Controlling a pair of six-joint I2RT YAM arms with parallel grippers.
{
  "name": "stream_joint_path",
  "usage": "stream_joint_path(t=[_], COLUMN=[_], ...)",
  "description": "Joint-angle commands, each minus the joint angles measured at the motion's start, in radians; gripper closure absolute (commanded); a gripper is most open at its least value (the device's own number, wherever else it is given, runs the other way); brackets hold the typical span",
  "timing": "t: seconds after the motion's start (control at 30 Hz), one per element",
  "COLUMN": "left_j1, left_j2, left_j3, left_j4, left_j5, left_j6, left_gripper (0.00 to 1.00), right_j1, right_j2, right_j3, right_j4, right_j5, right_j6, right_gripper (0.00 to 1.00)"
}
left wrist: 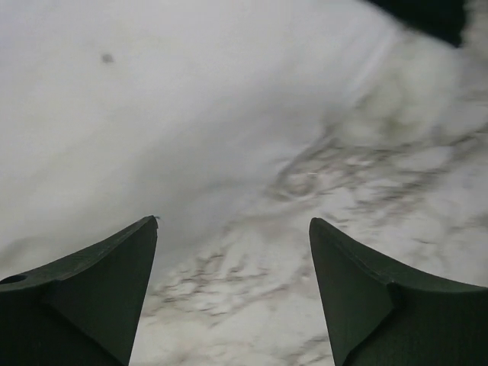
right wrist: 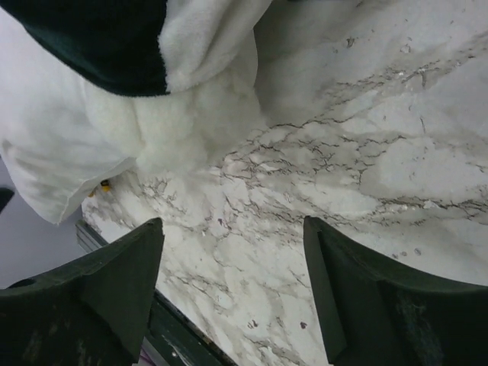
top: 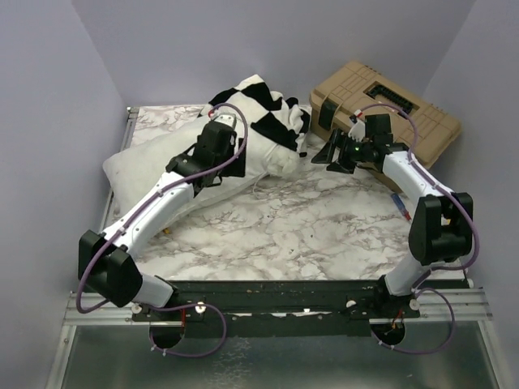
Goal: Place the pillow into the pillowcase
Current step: Stuff the pillow into the pillowcase.
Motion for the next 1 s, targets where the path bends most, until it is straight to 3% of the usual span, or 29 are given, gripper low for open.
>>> stream_joint_path(t=[0.0, 0.2, 0.37, 0.5, 0.67, 0.83, 0.97], left_j1=[-0.151, -0.292, -0.332, -0.331, -0.279, -0.155, -0.087], left_j2=[-0.050, 0.113, 0.284, 0.430, 0.481, 0.477, 0.478], left_j3=[0.010, 0.041, 0.054, 0.124, 0.128, 0.080, 0.056], left_j4=[0.191, 0.334, 0.510, 0.548, 0.550, 0.550, 0.551], left_j5=[0.237, 0.172, 0.167, 0.144, 0.015, 0.025, 0.058], left_j6=[-0.299, -0.389, -0.396, -0.380, -0.365, -0.445, -0.470], left_gripper=[0.17, 0.16, 0.29, 0.38, 0.50, 0.61, 0.63], right_j1=[-0.004, -0.002, -0.002, 0.000, 0.026, 0.069, 0.099], right_j2=[0.071, 0.141, 0.178, 0.213, 0.245, 0.289, 0.302], right_j3=[0.066, 0.133, 0.166, 0.203, 0.220, 0.208, 0.185], right_j4=[0.091, 0.119, 0.148, 0.145, 0.140, 0.180, 0.239], right_j5=[-0.061, -0.027, 0.017, 0.025, 0.059, 0.125, 0.174], right_j6=[0.011, -0.008, -0.044, -0.064, -0.094, -0.124, -0.141], right_gripper=[0.28, 0.37, 0.38, 0.39, 0.45, 0.49, 0.50])
